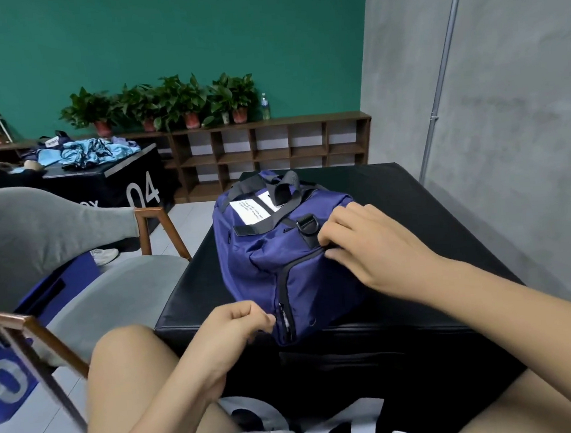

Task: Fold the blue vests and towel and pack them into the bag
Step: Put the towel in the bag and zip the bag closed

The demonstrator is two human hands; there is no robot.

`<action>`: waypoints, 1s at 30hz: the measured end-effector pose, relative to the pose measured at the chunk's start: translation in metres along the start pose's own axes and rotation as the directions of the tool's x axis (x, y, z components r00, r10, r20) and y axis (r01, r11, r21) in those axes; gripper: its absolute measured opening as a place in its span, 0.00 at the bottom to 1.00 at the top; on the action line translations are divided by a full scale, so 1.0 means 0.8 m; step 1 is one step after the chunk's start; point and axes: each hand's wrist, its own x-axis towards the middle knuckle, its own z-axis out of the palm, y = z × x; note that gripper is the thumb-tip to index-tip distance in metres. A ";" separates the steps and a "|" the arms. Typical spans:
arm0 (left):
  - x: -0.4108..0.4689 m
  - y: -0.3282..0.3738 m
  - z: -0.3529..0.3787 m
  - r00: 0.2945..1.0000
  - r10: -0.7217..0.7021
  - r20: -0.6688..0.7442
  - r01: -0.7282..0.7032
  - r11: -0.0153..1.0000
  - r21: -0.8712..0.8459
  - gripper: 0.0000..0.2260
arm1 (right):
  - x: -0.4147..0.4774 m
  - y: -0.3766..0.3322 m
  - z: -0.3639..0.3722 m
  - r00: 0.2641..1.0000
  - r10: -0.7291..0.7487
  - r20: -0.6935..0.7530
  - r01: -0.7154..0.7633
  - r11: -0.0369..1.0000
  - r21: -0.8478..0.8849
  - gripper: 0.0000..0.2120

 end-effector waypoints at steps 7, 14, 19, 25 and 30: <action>-0.002 -0.070 0.018 0.987 -0.152 0.055 0.137 0.969 0.206 0.16 | -0.011 0.013 0.001 0.998 0.063 0.004 -0.064 0.994 0.088 0.08; 0.009 -0.052 0.003 0.942 0.234 -0.239 -0.164 0.946 0.281 0.11 | -0.038 0.034 0.012 0.928 0.372 0.003 -0.351 0.872 0.342 0.15; 0.001 -0.009 0.016 0.906 0.343 -0.249 -0.293 0.931 0.219 0.29 | -0.055 0.036 0.031 0.793 0.606 0.063 -0.546 0.662 0.513 0.20; 0.014 -0.006 0.062 0.936 0.317 -0.152 -0.301 0.946 0.117 0.46 | -0.064 0.037 0.049 0.757 0.602 0.253 -0.619 0.538 0.573 0.07; 0.036 -0.004 0.088 0.915 0.360 -0.183 -0.333 0.929 0.162 0.37 | -0.074 0.018 0.060 0.755 0.625 0.201 -0.590 0.512 0.625 0.11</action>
